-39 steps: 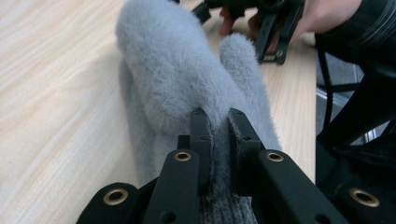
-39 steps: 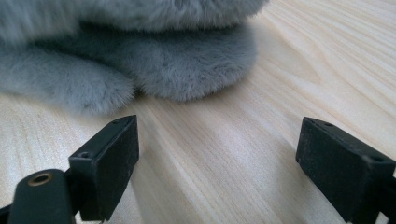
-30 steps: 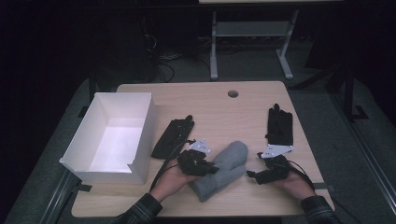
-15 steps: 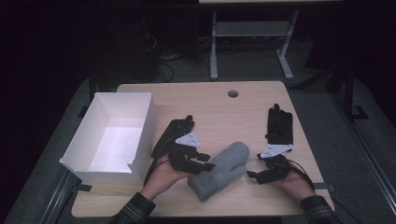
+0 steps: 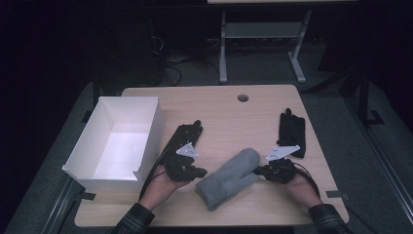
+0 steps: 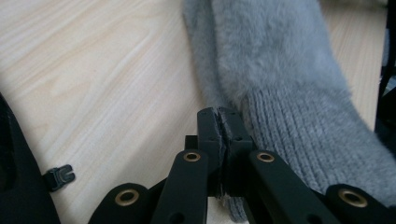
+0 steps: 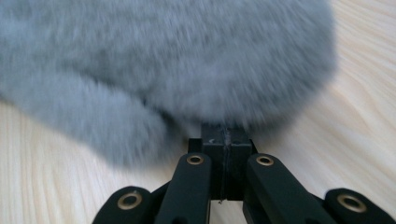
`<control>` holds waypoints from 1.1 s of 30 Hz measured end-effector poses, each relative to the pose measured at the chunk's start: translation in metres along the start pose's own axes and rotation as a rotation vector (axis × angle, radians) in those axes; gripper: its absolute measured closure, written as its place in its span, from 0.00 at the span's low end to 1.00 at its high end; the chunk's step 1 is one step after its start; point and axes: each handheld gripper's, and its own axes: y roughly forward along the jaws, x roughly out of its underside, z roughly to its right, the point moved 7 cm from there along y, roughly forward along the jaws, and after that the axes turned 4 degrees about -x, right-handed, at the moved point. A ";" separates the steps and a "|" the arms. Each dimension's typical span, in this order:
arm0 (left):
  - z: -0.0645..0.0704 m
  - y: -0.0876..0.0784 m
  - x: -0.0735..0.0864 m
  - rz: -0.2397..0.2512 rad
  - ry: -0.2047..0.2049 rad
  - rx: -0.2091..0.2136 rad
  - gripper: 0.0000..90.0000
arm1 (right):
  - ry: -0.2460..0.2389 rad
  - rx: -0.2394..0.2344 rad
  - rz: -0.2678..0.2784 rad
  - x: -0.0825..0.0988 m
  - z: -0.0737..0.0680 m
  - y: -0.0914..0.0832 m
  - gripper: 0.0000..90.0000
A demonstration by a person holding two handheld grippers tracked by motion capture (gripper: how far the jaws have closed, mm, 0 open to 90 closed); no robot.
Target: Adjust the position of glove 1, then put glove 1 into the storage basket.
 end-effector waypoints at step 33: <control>-0.013 -0.012 -0.019 0.085 -0.043 0.015 0.33 | 0.030 0.116 -0.015 -0.005 0.033 0.015 0.27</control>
